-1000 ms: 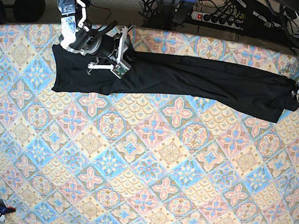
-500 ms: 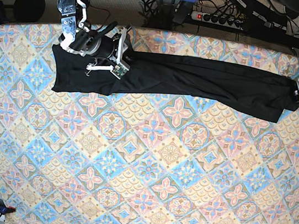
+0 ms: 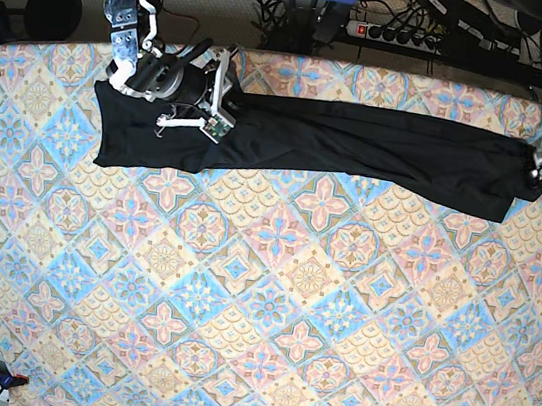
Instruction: Layout the t-shirt on the table in an organized manner, then fold the t-shirt properly
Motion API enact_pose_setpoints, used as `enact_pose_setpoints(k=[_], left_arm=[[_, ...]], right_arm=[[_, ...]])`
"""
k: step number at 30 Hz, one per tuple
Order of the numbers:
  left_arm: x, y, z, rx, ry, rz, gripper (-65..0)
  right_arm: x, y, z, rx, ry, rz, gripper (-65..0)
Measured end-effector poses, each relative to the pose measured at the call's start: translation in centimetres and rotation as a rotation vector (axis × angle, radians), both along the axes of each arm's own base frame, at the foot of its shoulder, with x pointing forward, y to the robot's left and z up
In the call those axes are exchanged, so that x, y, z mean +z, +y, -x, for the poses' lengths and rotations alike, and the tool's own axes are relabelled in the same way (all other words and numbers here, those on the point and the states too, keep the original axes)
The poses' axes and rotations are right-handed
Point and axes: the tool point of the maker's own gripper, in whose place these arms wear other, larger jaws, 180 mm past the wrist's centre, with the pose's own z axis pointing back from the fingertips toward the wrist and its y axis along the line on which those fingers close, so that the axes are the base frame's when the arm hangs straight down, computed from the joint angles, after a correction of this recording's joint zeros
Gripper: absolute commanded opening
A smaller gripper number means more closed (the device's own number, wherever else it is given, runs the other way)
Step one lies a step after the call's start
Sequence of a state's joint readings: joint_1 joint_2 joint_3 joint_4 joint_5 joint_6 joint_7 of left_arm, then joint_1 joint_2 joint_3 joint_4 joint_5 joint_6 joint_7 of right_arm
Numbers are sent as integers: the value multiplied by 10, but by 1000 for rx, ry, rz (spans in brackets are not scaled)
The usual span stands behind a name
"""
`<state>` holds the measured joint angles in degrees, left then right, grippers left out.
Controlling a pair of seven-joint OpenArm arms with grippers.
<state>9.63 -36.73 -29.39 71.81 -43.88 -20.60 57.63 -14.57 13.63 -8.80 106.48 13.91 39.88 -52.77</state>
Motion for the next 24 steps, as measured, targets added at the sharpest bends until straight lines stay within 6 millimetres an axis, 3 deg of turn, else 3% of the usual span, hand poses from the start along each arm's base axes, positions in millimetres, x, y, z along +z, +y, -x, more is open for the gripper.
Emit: enact_pose_setpoints(k=[3, 8, 11, 17, 22, 24], left_arm=[[-10, -24, -7, -52, 4, 29, -205], [-16, -33, -7, -65, 8, 44, -217], [-22, -43, -7, -110, 28, 33, -307], [-24, -53, -9, -117, 16, 64, -650], [-15, -37, -8, -31, -14, 85, -649], [-10, -20, -2, 28, -22, 76, -650]], right_arm=[[1, 1, -1, 0, -3, -3, -528], [1, 1, -1, 1, -2, -2, -528], [1, 0, -1, 0, -2, -3, -528], [0, 0, 0, -2, 0, -3, -528], [2, -1, -1, -3, -6, 1, -528], [12, 2, -4, 3, -37, -10, -527]])
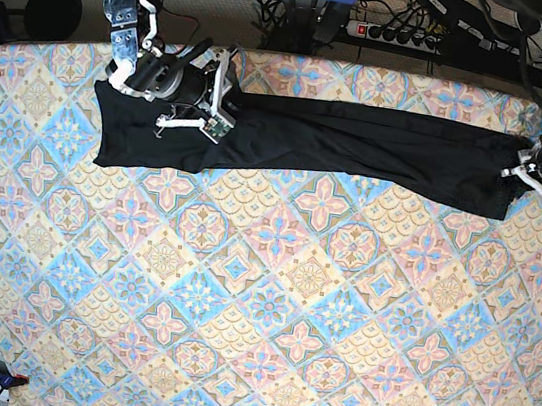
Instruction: Layout the t-shirt on the table in an organized manner, then fold the t-shirt properly
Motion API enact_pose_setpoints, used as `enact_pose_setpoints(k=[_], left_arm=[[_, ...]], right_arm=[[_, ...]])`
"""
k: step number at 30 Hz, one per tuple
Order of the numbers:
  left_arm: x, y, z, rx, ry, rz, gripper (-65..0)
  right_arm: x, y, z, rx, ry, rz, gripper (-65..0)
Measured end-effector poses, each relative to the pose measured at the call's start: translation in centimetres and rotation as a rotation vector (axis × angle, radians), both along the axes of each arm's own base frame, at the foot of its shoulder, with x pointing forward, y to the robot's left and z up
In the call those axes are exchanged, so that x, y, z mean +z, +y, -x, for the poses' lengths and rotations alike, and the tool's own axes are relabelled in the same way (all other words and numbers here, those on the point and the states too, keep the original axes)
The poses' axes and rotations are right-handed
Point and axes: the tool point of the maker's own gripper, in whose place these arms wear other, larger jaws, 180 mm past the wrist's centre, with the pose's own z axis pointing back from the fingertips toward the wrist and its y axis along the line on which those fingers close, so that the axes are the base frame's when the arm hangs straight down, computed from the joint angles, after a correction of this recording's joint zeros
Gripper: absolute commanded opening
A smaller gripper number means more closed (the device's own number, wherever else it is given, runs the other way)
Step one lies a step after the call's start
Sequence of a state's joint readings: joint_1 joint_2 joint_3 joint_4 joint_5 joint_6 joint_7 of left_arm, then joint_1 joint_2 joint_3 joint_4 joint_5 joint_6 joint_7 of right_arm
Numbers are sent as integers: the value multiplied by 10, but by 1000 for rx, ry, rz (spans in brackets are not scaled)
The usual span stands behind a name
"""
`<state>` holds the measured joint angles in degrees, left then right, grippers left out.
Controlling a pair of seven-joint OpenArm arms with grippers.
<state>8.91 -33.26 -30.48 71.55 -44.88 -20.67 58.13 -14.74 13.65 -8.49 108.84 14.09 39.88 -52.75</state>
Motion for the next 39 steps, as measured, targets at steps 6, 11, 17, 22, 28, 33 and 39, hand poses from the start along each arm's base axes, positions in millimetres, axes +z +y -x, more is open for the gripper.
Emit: enact_pose_setpoints(k=[6, 11, 17, 22, 28, 33, 39], left_arm=[[34, 46, -8, 134, -100, -44, -650], [54, 71, -6, 166, -122, -89, -650], [80, 61, -11, 75, -169, -160, -650], [100, 2, -6, -84, -226, -205, -650], [112, -62, -3, -178, -258, -169, -650], [105, -98, -5, -203, -249, -92, -650], [91, -147, -12, -295, -242, 2, -650]], right_arm=[[8, 2, -4, 4, -27, -8, -527], [9, 2, -5, 3, -31, -7, -527], [11, -13, -13, -47, -44, 2, -527], [12, -23, -18, -78, -52, 12, -527], [14, -36, -23, -113, -63, 31, -527], [15, -38, -24, -123, -65, 22, -528], [17, -50, -29, -159, -76, 37, -528]])
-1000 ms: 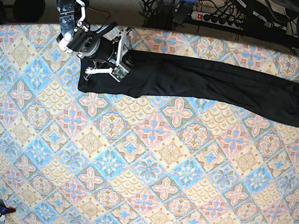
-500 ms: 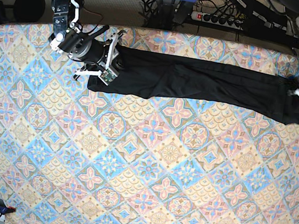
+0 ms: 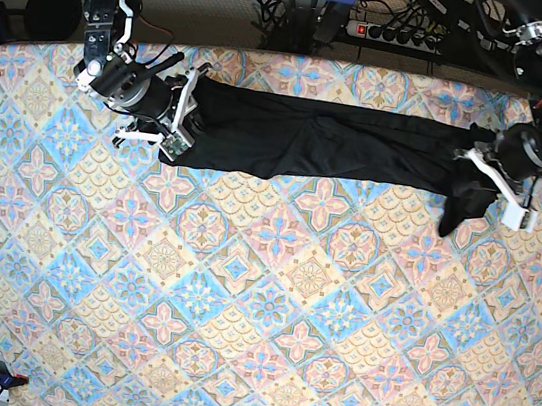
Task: Layout the t-shirt on the table in an organized manner, then fold the t-shirt properly
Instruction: 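Grasp the strip end with the left gripper and fold it toward the middle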
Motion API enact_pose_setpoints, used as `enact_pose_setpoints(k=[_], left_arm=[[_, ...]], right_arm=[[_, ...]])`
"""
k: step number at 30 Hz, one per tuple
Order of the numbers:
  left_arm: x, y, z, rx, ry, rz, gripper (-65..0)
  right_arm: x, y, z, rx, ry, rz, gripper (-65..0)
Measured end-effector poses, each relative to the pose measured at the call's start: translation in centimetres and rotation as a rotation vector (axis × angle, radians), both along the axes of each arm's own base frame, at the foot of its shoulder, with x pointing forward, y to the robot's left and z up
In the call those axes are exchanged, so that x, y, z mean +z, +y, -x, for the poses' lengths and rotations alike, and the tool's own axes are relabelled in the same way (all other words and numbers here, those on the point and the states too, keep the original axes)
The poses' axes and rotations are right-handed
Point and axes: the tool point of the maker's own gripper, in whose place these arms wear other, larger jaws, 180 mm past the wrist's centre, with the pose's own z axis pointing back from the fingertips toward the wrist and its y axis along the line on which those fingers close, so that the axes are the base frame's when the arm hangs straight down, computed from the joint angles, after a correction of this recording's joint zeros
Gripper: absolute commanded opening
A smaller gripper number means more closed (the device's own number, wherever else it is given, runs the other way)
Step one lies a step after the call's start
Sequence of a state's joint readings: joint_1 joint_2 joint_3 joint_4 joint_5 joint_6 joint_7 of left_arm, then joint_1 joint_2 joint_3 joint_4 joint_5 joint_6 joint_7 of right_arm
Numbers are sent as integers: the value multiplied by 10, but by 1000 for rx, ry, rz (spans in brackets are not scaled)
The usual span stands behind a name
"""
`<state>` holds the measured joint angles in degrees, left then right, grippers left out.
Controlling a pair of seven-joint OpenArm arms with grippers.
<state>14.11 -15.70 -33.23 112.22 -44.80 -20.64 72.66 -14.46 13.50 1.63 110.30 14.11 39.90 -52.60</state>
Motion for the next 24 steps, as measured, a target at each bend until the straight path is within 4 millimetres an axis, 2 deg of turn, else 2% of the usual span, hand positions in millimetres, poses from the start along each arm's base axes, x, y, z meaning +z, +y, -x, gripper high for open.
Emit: enact_pose_setpoints(k=[8, 16, 20, 24], left_arm=[[-13, -43, 2, -99, 32, 52, -650], [-20, -71, 3, -174, 44, 77, -650], [-36, -79, 6, -187, 91, 104, -650], [-40, -88, 3, -203, 87, 125, -639]], right_arm=[[0, 0, 0, -1, 0, 0, -528], [0, 0, 0, -1, 0, 0, -527], [0, 0, 0, -1, -1, 0, -527], [0, 0, 0, -1, 0, 1, -527]])
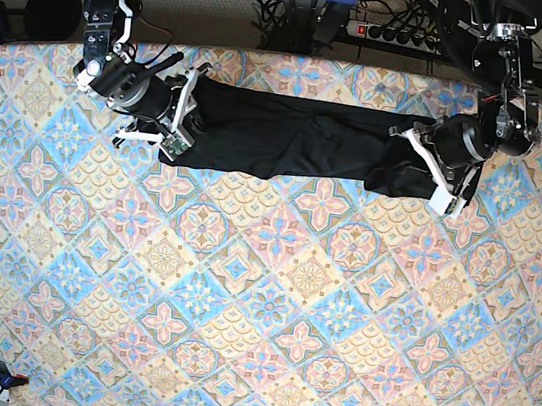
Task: Layout the t-shirt on the table in an organized manner, then fold the t-shirt properly
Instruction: 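Grasp the strip end with the left gripper and fold it toward the middle, then grasp the other strip end with the right gripper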
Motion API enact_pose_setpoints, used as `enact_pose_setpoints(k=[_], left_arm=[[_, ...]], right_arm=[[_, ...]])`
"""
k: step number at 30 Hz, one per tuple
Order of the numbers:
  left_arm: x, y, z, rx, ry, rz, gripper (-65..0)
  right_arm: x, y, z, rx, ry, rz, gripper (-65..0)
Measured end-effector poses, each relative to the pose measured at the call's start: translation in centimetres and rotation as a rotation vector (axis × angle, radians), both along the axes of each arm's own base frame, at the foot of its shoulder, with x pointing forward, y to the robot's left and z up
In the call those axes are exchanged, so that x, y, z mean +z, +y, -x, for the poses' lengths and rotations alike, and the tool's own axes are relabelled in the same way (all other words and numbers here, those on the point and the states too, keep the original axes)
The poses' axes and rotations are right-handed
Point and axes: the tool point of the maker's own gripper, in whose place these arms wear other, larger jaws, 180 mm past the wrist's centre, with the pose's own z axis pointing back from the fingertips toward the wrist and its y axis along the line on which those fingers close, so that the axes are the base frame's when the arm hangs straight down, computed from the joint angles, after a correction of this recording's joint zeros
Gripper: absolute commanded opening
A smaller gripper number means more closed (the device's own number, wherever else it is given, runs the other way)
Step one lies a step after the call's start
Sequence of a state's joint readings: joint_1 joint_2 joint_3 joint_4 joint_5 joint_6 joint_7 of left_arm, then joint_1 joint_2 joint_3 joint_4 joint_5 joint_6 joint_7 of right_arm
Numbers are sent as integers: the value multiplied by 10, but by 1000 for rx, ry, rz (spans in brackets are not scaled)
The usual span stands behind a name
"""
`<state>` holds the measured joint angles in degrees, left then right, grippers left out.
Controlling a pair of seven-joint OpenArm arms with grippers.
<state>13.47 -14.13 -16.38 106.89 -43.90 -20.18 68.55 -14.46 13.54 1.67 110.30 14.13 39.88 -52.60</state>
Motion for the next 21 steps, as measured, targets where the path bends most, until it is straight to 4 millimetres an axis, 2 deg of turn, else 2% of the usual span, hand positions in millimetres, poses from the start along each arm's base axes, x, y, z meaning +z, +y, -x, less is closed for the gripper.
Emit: enact_pose_setpoints(k=[4, 8, 10, 12, 14, 16, 18, 21], left_arm=[[-2, -7, 3, -28, 9, 1, -542], [9, -19, 4, -71, -25, -3, -428], [17, -28, 8, -119, -37, 14, -393], [27, -27, 10, -120, -51, 52, -385], [38, -11, 5, -68, -75, 87, -385], [50, 14, -1, -6, -108, 92, -385], [61, 36, -8, 56, -149, 82, -385], [68, 63, -9, 141, -173, 62, -385]], right_arm=[[0, 1, 0, 0, -1, -2, -527], [0, 0, 0, 0, -1, 0, -527], [0, 0, 0, 0, 0, -1, -527], [0, 0, 0, 0, 0, 0, -527], [1, -2, -1, -7, -2, -1, -526], [0, -10, -2, -27, 0, 2, -526], [-2, -27, -6, -84, 1, 13, -526], [-13, -52, -5, -159, 38, 30, -525]])
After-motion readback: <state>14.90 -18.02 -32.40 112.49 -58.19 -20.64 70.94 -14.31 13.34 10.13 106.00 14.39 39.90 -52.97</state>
